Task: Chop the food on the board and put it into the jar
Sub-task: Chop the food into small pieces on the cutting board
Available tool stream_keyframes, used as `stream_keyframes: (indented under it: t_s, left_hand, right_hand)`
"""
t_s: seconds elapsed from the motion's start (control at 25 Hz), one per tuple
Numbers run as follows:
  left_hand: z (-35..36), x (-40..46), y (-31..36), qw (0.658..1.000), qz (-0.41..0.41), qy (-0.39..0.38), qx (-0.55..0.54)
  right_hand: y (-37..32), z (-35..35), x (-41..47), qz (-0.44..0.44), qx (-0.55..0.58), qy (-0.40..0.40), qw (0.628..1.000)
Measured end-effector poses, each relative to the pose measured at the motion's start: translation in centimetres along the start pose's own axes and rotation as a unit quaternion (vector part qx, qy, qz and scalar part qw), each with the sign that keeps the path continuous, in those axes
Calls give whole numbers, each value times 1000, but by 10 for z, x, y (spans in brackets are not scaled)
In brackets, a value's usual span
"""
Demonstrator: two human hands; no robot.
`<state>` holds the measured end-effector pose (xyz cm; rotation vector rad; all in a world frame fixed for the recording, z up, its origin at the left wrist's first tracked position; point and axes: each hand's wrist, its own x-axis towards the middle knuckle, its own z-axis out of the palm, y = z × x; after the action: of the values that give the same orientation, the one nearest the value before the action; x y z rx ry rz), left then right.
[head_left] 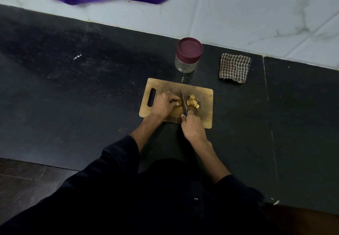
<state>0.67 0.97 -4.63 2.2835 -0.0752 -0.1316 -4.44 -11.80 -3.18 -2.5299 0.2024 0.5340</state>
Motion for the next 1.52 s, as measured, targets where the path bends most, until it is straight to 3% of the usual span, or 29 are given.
stream_keyframes:
  t_s: [0.56,0.92,1.08,1.52]
  left_hand:
    - [4,-3,3,999,-11,32,-9]
    - [2,-5,0,1000,9,23,-11]
    - [-1,-5,-3,1000,23,-12,8]
    - [-9,3,-5,998,26,-54,8]
  right_hand:
    - [-12,0,0,60,-65,-46,995]
    - [16,-12,-4,78,53,-36,995]
    - [17,-22,-7,95,164,-63,980]
    - [17,-17,-5,66,188,-56,978]
